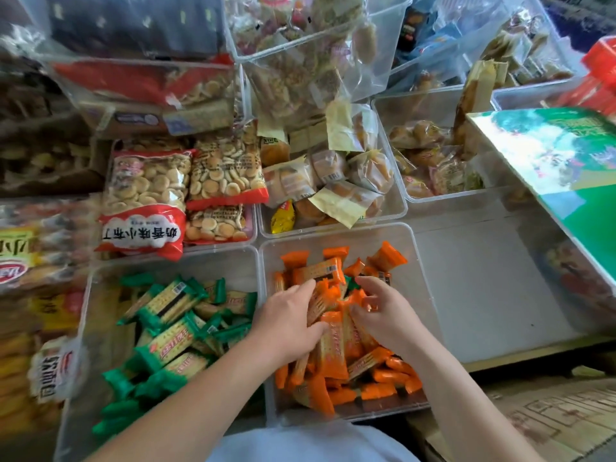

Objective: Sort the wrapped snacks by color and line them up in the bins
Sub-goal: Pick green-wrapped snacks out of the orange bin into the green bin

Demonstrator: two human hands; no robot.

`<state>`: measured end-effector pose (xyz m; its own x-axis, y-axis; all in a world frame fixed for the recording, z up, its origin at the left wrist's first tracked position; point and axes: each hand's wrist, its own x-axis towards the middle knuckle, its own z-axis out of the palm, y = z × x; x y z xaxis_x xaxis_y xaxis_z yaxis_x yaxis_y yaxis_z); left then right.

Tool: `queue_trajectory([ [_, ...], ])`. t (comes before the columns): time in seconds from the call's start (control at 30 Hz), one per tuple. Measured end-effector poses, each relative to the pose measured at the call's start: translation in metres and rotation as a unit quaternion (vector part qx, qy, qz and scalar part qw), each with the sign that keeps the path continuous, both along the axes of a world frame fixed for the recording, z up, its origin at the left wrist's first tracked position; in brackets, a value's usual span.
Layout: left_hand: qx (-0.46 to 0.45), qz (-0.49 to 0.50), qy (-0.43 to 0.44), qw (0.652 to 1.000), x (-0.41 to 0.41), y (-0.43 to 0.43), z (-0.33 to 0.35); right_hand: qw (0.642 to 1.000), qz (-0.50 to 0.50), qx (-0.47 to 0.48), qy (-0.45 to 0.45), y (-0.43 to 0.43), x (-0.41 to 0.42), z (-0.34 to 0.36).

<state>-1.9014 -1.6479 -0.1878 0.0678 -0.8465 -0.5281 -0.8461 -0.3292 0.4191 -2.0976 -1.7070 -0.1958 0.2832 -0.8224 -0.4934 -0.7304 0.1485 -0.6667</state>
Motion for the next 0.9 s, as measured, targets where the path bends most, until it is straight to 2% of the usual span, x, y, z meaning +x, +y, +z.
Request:
queue_trajectory([
  [0.17, 0.047, -0.069, 0.037, 0.996, -0.015, 0.026, 0.001, 0.998, 0.041, 0.038, 0.025, -0.009, -0.011, 0.001],
  [0.27, 0.056, -0.025, 0.121, 0.991, -0.016, 0.03, 0.006, 0.996, 0.074, 0.043, 0.036, -0.008, -0.02, 0.002],
  [0.37, 0.06, -0.004, 0.143, 0.988, -0.009, 0.021, 0.011, 0.994, 0.092, 0.028, 0.053, -0.009, -0.025, 0.004],
  [0.43, 0.053, 0.003, 0.12, 0.991, -0.005, 0.011, 0.013, 0.995, 0.085, 0.038, 0.044, -0.012, -0.028, 0.007],
  [0.53, 0.02, -0.051, -0.02, 0.998, -0.003, -0.017, 0.012, 0.998, 0.045, 0.033, 0.028, -0.023, -0.032, 0.007],
  [0.57, 0.002, -0.063, -0.043, 0.997, -0.003, -0.03, 0.009, 0.999, 0.035, 0.03, 0.028, -0.027, -0.031, 0.005],
  [0.63, 0.012, -0.093, -0.021, 0.995, -0.004, -0.056, 0.005, 0.998, 0.032, 0.034, 0.038, -0.034, -0.029, 0.0],
  [0.73, 0.09, -0.119, 0.007, 0.989, -0.006, -0.079, -0.004, 0.996, 0.064, 0.009, 0.067, -0.04, -0.022, -0.007],
  [0.83, 0.061, -0.134, -0.045, 0.988, -0.009, -0.081, -0.018, 0.997, 0.067, 0.003, 0.046, -0.047, -0.011, -0.01],
  [0.9, 0.04, -0.102, -0.04, 0.993, -0.011, -0.074, -0.022, 0.999, 0.048, 0.018, 0.004, -0.05, -0.001, -0.012],
])
